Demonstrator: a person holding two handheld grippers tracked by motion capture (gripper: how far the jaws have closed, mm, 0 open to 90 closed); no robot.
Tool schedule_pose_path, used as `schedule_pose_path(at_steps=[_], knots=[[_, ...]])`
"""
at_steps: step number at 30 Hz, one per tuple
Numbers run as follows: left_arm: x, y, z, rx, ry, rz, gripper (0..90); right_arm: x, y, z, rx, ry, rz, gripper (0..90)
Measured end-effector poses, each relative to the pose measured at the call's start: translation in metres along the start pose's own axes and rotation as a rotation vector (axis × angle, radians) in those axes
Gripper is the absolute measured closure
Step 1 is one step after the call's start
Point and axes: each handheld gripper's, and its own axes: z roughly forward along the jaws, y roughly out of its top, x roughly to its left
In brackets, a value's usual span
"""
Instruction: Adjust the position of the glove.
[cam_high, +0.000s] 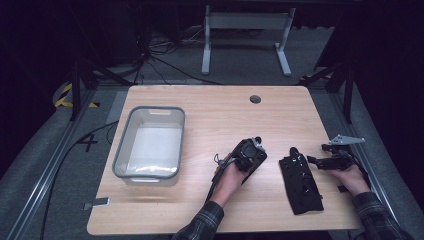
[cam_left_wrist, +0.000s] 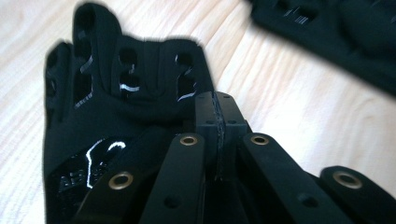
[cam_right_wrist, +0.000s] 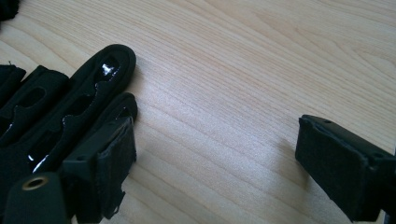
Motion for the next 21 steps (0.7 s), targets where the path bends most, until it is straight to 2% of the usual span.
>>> schedule_pose_path(at_steps=[2, 4, 9, 14, 19, 21], knots=[[0.001, -0.001, -0.012, -0.019, 0.002, 0.003, 89.6, 0.0, 0.0, 0.0, 0.0, 0.0, -0.001, 12.8], [0.002, -0.005, -0.023, -0.033, 0.009, -0.011, 89.7, 0.0, 0.0, 0.0, 0.0, 0.0, 0.0, 12.8], [0.01, -0.024, -0.042, -0.024, 0.062, -0.045, 89.7, 0.0, 0.0, 0.0, 0.0, 0.0, 0.0, 12.8], [0.017, -0.045, -0.049, 0.015, 0.11, -0.085, 89.7, 0.0, 0.0, 0.0, 0.0, 0.0, 0.0, 12.8], [0.02, -0.055, -0.049, 0.044, 0.135, -0.101, 89.7, 0.0, 0.0, 0.0, 0.0, 0.0, 0.0, 12.8], [0.021, -0.058, -0.045, 0.078, 0.134, -0.105, 89.7, 0.0, 0.0, 0.0, 0.0, 0.0, 0.0, 12.8]])
